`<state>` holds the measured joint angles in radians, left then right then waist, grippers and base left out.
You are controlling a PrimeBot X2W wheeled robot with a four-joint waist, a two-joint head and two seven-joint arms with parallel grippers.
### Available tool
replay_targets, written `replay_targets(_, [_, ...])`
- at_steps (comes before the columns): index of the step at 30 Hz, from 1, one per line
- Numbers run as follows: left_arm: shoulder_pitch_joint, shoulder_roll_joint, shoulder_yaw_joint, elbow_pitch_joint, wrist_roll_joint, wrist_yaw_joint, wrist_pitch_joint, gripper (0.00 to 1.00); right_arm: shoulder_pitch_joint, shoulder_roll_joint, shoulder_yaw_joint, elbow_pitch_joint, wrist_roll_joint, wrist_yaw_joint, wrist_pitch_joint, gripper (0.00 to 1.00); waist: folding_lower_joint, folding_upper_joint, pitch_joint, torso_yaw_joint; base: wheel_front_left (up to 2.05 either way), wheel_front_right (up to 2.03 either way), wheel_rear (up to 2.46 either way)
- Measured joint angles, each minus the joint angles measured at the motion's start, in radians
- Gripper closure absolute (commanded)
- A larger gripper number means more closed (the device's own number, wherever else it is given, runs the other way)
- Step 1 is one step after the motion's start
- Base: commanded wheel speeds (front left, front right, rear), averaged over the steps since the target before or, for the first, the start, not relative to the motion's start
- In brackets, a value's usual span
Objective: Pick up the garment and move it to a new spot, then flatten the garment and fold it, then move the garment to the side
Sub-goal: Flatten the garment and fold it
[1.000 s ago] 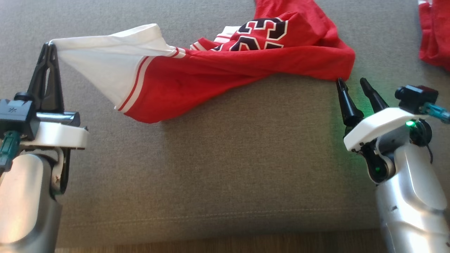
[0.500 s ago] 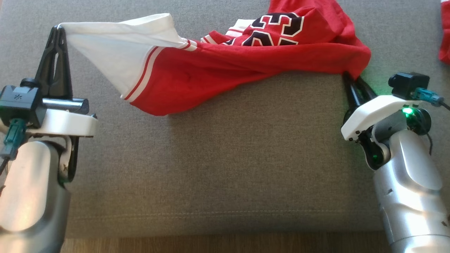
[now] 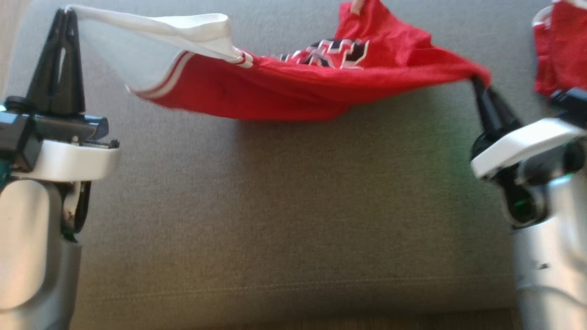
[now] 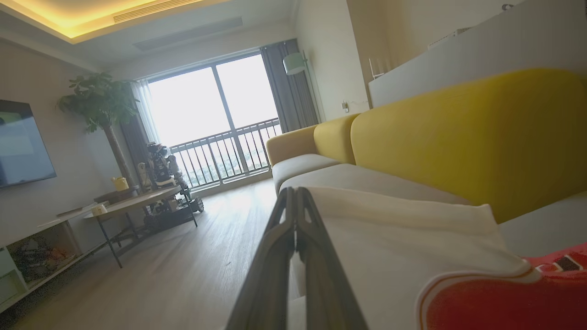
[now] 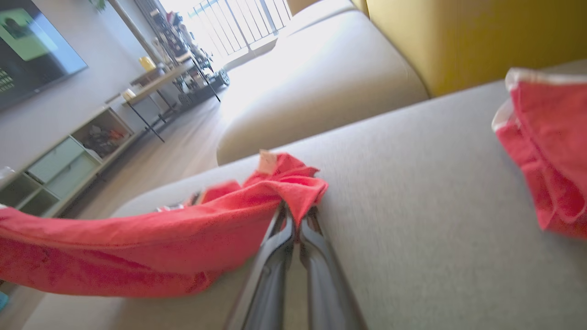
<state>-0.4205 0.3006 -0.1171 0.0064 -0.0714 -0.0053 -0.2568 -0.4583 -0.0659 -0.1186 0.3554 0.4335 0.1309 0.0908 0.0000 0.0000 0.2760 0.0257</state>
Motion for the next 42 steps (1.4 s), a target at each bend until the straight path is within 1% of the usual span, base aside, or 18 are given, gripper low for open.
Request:
replay_targets(4, [-0.024,0.017,0.002,-0.056,0.001,-0.039,0.000,1.00,-0.006,-0.030,-0.022,-0.197,0.111,0.000,0.130,1.00,0.0000,0.0000,-0.060,-0.022,0.00,0.00,0.00])
replay_targets(6, [-0.058,0.023,-0.002,-0.067,0.001,-0.059,0.000,1.00,-0.017,-0.047,-0.047,-0.255,0.142,0.000,0.193,1.00,0.0000,0.0000,-0.092,-0.032,0.00,0.00,0.00])
replay_targets(9, [-0.139,0.043,-0.015,-0.067,0.000,-0.087,0.000,1.00,-0.079,-0.081,-0.087,-0.303,0.139,0.000,0.267,1.00,0.0000,0.0000,-0.142,-0.044,0.00,0.00,0.00])
replay_targets(11, [-0.214,0.064,-0.030,-0.066,-0.001,-0.102,0.000,1.00,-0.151,-0.102,-0.101,-0.323,0.124,0.000,0.313,1.00,0.0000,0.0000,-0.175,-0.050,0.00,0.00,0.00])
replay_targets(13, [-0.293,0.081,-0.042,-0.057,-0.004,-0.110,0.000,1.00,-0.233,-0.109,-0.111,-0.322,0.109,0.000,0.352,1.00,0.0000,0.0000,-0.204,-0.056,0.00,0.00,0.00])
replay_targets(16, [-0.409,0.105,-0.077,-0.014,-0.011,-0.118,-0.001,1.00,-0.341,-0.110,-0.125,-0.279,0.105,0.000,0.410,1.00,0.0000,0.0000,-0.244,-0.064,0.00,0.00,0.00])
replay_targets(19, [-0.505,0.113,-0.118,0.033,-0.043,-0.119,0.000,1.00,-0.423,-0.110,-0.146,-0.230,0.106,0.000,0.462,1.00,0.0000,0.0000,-0.274,-0.068,0.00,0.00,0.00])
replay_targets(22, [-0.597,0.120,-0.149,0.078,-0.076,-0.126,0.004,1.00,-0.493,-0.115,-0.151,-0.204,0.102,0.000,0.484,1.00,0.0000,0.0000,-0.285,-0.068,0.00,0.00,0.00])
replay_targets(29, [-0.729,0.160,-0.182,0.199,-0.137,-0.127,0.042,1.00,-0.556,-0.113,-0.104,-0.148,0.094,0.000,0.509,1.00,-0.0001,0.0000,-0.275,-0.074,0.00,0.00,0.00])
replay_targets(34, [-0.818,0.174,-0.272,0.311,-0.163,-0.127,0.093,1.00,-0.613,-0.101,-0.067,-0.059,0.078,0.000,0.509,1.00,0.0000,0.0000,-0.223,-0.072,0.00,0.00,0.00])
replay_targets(37, [-0.886,0.196,-0.364,0.396,-0.188,-0.127,0.106,1.00,-0.677,-0.089,-0.041,0.008,0.045,0.000,0.502,1.00,0.0000,0.0000,-0.169,-0.070,0.00,0.00,0.00])
replay_targets(40, [-0.979,0.206,-0.421,0.493,-0.204,-0.127,0.099,1.00,-0.759,-0.070,-0.021,0.092,-0.004,0.000,0.450,1.00,0.0000,0.0000,-0.101,-0.069,0.00,0.00,0.00])
replay_targets(42, [-1.061,0.210,-0.435,0.558,-0.179,-0.127,0.074,1.00,-0.824,-0.058,-0.010,0.151,-0.041,0.000,0.394,1.00,0.0000,0.0000,-0.048,-0.069,0.00,0.00,0.00])
